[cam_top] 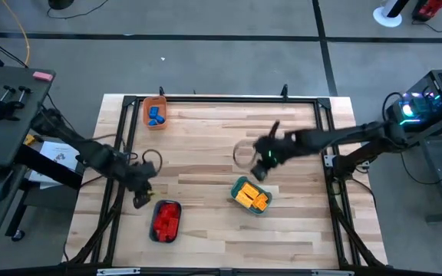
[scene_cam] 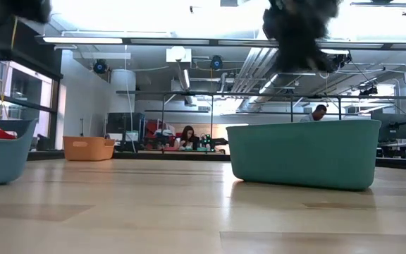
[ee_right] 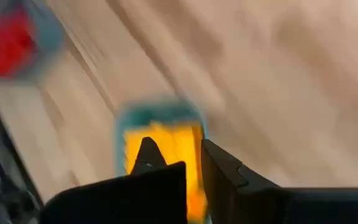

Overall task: Sort blocks
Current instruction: Return to Home Position

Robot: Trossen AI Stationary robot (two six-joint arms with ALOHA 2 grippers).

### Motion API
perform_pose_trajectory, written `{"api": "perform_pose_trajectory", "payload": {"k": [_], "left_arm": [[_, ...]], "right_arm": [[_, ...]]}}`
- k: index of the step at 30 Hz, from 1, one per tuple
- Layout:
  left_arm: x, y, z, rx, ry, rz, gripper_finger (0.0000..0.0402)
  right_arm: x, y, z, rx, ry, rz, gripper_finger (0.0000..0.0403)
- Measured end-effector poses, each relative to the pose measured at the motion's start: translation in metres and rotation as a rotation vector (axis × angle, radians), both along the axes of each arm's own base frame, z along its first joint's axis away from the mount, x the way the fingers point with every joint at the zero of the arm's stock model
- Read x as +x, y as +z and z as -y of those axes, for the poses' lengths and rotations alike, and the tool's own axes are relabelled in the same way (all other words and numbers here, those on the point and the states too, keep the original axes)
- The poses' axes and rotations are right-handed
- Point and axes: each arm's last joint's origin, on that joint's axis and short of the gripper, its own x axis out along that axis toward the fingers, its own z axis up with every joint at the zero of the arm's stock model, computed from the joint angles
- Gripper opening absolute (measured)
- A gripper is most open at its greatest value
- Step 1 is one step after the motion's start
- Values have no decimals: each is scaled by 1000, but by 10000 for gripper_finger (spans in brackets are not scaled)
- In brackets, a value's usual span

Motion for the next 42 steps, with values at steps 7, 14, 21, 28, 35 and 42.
{"api": "perform_pose_trajectory", "payload": {"k": [7, 14, 21, 28, 35, 42], "left_arm": [[12, 24, -27, 227, -40, 395, 0], [26, 35, -77, 493, 43, 667, 0], [7, -12, -99, 334, 164, 1008, 0], [-14, -51, -96, 251, 222, 1103, 0], [-21, -65, -95, 271, 329, 1262, 0], [-21, -70, -91, 255, 330, 1245, 0]], "right_arm": [[-24, -55, -39, 144, -30, -20, 1], [-28, -3, -35, 2, -8, 368, 0], [-31, 38, -30, -146, 66, 442, 0], [-30, 45, -28, -120, 9, 461, 0], [-29, 46, -29, -28, -17, 474, 0], [-30, 45, -39, 13, 44, 474, 0]]}}
